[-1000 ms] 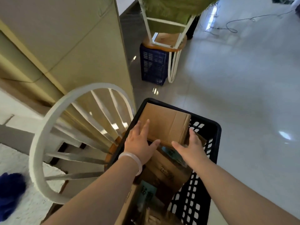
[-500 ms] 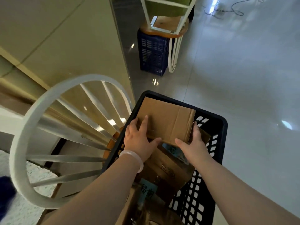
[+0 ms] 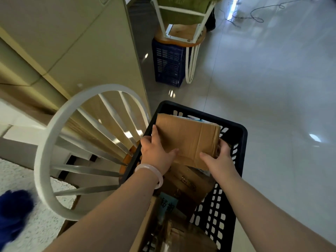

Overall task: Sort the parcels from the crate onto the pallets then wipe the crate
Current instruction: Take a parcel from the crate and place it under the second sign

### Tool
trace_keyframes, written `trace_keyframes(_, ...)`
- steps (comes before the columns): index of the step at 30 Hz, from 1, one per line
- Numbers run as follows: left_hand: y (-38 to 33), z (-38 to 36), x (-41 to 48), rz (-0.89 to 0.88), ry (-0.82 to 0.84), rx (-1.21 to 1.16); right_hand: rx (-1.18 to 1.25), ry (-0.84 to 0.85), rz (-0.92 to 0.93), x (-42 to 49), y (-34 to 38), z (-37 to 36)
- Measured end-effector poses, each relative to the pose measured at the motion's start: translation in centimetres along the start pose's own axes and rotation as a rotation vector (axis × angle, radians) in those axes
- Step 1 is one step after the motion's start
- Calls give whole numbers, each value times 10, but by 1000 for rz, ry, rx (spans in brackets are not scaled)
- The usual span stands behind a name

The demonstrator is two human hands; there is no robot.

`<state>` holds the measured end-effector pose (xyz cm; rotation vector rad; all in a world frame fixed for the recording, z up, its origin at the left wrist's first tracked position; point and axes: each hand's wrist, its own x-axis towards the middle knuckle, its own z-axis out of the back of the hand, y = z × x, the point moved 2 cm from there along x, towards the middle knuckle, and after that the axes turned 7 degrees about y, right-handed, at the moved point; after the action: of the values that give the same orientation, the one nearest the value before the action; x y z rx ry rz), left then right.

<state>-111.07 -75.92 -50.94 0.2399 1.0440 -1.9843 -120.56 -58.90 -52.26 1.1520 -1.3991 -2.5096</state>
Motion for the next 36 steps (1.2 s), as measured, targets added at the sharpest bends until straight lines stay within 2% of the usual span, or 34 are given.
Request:
trace_keyframes(3, -2, 17, -21, 33, -15, -31, -40, -31, 74, -25, 11, 5)
trace_keyframes(9, -4, 55, -76, 29, -34, -218, -142, 37, 144, -82, 37, 8)
trace_keyframes(15, -13, 76, -123, 56, -58, -559, 9, 16, 106, -124, 49, 17)
trace_keyframes(19, -19, 86, -142, 54, -99, -523, 157, 11, 99, -143, 59, 21)
trace_keyframes(23, -22, 93, -161, -58, -66, -607, 236, -15, 112, -153, 66, 26)
trace_keyframes(27, -25, 100, -175, -140, -62, -661, 151, -14, 159, -168, 73, 27)
trace_keyframes(32, -20, 120, -185, -187, -63, -680, 243, 69, 150, -171, 73, 27)
trace_keyframes(36, -10, 127, -190, -204, -75, -691, 197, 111, 166, -173, 80, 24)
